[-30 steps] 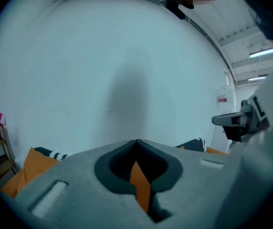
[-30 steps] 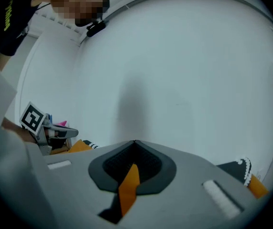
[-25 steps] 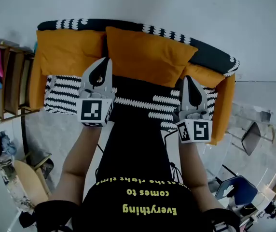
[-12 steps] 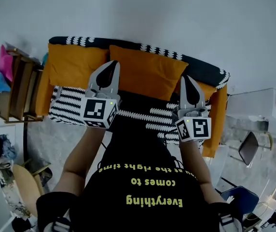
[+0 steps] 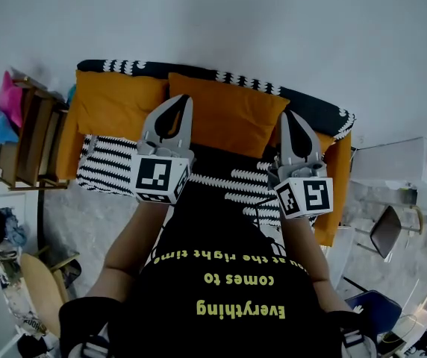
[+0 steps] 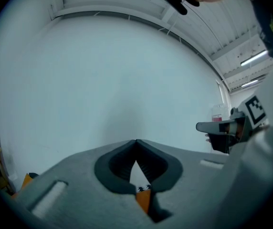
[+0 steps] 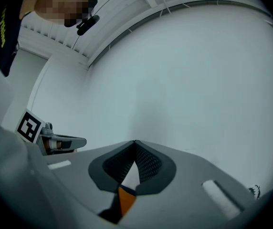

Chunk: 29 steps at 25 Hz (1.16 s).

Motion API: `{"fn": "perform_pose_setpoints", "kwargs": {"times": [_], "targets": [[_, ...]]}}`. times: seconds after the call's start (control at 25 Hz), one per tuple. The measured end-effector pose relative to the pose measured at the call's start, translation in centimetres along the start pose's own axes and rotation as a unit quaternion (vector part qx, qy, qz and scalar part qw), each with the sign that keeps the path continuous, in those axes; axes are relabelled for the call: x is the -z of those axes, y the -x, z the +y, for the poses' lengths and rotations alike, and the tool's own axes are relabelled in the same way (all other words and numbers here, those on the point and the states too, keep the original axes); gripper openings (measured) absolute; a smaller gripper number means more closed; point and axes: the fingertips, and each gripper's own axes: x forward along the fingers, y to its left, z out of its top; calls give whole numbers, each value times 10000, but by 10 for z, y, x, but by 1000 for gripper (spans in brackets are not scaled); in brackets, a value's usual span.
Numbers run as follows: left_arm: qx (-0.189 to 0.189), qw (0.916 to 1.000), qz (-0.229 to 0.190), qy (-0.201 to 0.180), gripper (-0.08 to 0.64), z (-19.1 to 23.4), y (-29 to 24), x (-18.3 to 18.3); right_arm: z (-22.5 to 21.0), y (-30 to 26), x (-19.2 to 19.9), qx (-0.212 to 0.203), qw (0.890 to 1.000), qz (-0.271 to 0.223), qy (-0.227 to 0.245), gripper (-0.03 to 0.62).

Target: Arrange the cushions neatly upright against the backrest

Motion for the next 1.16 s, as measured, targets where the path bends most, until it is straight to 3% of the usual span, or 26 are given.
{"fn": "perform_pose_setpoints", "kwargs": {"times": [1.16], "targets": [[-281,9995,-11,-117,-2,-2,14,6,-8,16,2,134,9999,-29,-52,12]]}}
